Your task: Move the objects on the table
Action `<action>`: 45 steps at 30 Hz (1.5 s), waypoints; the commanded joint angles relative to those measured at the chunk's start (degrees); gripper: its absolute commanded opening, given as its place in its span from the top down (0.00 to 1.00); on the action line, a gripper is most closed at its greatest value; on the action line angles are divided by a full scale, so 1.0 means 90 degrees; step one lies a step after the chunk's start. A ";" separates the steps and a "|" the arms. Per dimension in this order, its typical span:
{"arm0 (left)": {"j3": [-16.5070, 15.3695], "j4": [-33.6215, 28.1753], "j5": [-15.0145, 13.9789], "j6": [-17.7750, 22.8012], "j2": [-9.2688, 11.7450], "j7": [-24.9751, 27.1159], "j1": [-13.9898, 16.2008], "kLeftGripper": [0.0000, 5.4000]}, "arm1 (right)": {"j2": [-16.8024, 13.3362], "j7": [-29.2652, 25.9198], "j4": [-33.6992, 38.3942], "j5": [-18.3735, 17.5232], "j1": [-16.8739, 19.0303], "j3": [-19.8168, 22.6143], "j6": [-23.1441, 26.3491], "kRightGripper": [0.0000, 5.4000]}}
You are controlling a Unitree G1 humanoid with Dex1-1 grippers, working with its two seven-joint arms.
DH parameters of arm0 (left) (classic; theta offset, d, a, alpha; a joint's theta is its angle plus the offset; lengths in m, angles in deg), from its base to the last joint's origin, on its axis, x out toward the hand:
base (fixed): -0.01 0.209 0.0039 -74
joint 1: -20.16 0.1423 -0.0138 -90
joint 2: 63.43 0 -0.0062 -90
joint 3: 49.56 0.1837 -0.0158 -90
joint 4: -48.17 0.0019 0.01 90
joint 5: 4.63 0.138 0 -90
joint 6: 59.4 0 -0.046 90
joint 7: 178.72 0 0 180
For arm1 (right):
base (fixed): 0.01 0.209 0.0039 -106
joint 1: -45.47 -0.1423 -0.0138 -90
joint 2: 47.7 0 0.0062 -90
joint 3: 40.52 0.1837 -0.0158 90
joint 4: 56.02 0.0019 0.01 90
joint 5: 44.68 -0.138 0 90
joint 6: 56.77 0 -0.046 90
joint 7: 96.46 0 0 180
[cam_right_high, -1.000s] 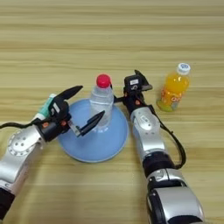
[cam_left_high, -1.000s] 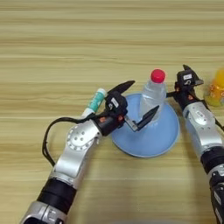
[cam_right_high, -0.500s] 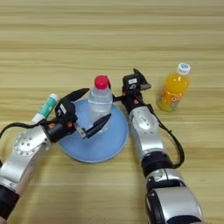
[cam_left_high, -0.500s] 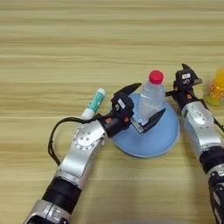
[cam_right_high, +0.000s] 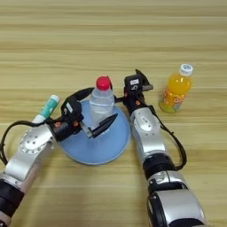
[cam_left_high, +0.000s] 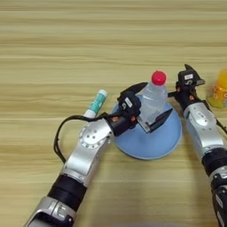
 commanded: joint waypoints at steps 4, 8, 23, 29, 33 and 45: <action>-0.0102 0.0344 0.0085 -0.0035 -0.0139 -0.0120 -0.0259 0.00 | -0.0008 -0.0022 0.0112 0.0010 -0.0016 -0.0011 0.0111 0.01; -0.0197 0.0626 0.0113 -0.0064 -0.0214 -0.0209 -0.0443 0.00 | -0.0013 -0.0029 0.0124 0.0005 -0.0007 -0.0008 0.0113 0.01; -0.0446 0.1209 0.0085 -0.0234 -0.0329 -0.0301 -0.0696 0.00 | 0.0001 -0.0012 0.0210 0.0010 0.0019 -0.0016 0.0141 0.01; -0.0407 0.1224 0.0091 -0.0268 -0.0384 -0.0207 -0.0644 0.04 | -0.0001 -0.0009 0.0258 0.0010 0.0042 -0.0016 0.0158 0.00; -0.0280 0.1178 0.0123 -0.0281 -0.0455 -0.0131 -0.0516 0.12 | -0.0007 -0.0004 0.0279 0.0005 0.0047 -0.0008 0.0170 0.00; -0.0139 0.0808 0.0018 -0.0232 -0.0442 0.0010 -0.0277 0.36 | -0.0031 0.0003 0.0286 -0.0004 0.0047 0.0019 0.0192 0.00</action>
